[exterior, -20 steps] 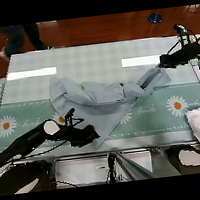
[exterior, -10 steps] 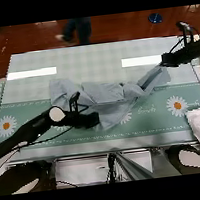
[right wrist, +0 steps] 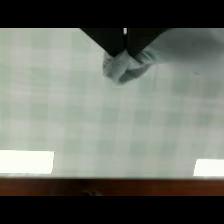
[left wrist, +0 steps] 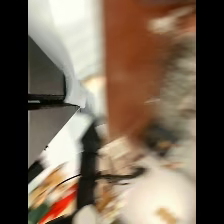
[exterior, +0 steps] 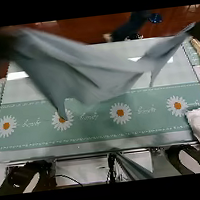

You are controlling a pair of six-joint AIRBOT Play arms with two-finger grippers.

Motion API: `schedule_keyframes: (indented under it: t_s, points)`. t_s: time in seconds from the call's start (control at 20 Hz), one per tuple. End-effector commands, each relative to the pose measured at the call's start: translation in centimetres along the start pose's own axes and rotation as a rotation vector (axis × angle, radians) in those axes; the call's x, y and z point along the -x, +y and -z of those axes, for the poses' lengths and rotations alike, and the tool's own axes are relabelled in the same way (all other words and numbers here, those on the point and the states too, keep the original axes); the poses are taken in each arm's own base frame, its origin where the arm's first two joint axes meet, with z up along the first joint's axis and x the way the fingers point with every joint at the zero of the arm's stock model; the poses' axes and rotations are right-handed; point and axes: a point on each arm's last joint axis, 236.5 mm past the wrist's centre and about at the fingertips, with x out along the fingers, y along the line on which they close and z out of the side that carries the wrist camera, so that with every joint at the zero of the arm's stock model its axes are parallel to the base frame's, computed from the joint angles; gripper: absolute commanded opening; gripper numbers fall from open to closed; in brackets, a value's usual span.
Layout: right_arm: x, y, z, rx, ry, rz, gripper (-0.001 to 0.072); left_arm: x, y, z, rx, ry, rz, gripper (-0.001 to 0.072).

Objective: Fold the shirts.

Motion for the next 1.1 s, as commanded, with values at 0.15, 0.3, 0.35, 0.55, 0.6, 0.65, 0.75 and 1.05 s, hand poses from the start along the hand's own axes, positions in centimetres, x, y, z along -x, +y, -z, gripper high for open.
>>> schedule_keyframes:
  t_s: [0.15,0.3,0.35,0.55,0.6,0.65,0.75,1.05]
  points:
    - [18.2,-0.4,-5.0,0.036,-0.286,0.235,0.0018,14.4,-5.2,-9.6,-0.483,-0.298,-0.493,0.0019]
    - [24.9,0.7,-4.8,0.03,-0.362,0.265,0.0017,15.3,-2.9,-5.7,-0.45,-0.119,-0.63,0.0019]
    - [26.8,1.3,-4.6,0.029,-0.385,0.264,0.0018,15.6,-2.8,-4.8,-0.44,-0.08,-0.643,0.0019]
    - [33.7,3.3,-3.7,0.021,-0.49,0.257,0.0017,16.7,-6.0,-3.5,-0.465,-0.049,-0.604,0.0019]
    - [34.6,3.8,-3.1,0.01,-0.489,0.249,0.0017,17.0,-6.9,-2.7,-0.437,-0.036,-0.588,0.0018]
    - [34.9,4.2,-2.3,0.013,-0.469,0.237,0.0017,17.3,-7.3,-1.8,-0.406,-0.012,-0.585,0.0018]
    - [34.0,4.2,0.5,0.011,-0.35,0.235,0.0017,18.3,-6.9,0.5,-0.334,0.064,-0.617,0.0018]
    - [23.8,1.3,4.0,-0.01,0.028,0.238,0.0017,17.4,0.0,6.2,-0.14,0.352,-0.727,0.0018]
